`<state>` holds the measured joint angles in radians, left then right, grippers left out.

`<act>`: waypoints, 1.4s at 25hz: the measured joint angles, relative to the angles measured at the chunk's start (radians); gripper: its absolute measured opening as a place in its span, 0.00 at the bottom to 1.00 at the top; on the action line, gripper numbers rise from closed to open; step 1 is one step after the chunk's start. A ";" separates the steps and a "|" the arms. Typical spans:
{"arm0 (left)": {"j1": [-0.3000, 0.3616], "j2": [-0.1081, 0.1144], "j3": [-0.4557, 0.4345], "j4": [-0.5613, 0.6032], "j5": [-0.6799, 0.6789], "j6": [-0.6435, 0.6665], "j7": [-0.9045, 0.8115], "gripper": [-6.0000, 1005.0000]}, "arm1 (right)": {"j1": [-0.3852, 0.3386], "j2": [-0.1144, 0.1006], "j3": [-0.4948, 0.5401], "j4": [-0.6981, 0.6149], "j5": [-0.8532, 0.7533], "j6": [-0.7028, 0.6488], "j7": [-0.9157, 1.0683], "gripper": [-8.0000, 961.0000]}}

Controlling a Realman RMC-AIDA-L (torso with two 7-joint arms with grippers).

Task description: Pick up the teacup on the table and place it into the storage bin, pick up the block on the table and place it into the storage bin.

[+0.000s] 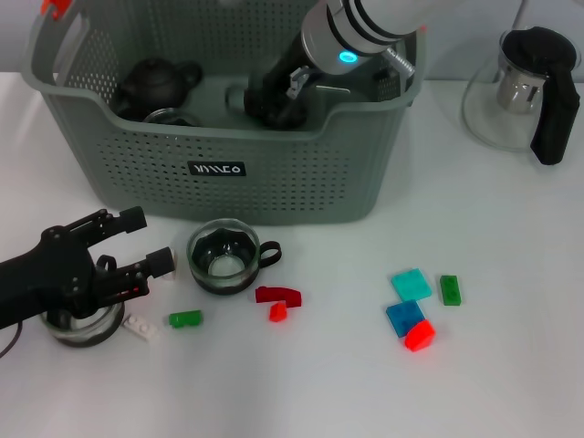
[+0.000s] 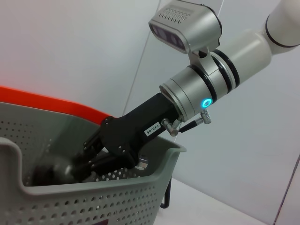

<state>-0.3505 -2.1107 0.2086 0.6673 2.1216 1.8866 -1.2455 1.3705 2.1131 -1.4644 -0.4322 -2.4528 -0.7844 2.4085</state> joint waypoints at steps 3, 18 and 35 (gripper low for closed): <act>-0.001 0.000 0.000 0.000 0.000 -0.001 0.000 0.84 | 0.004 -0.001 0.000 0.008 0.000 0.005 0.004 0.26; -0.001 0.001 -0.002 0.000 -0.001 -0.005 -0.002 0.83 | -0.259 -0.019 0.157 -0.536 0.018 -0.173 0.012 0.73; -0.037 0.009 0.000 -0.019 -0.006 -0.023 -0.006 0.82 | -1.017 -0.017 0.470 -0.601 1.146 -0.839 -1.076 0.81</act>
<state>-0.3877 -2.1016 0.2084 0.6485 2.1154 1.8640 -1.2513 0.3537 2.0963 -0.9941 -1.0330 -1.3070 -1.6233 1.3321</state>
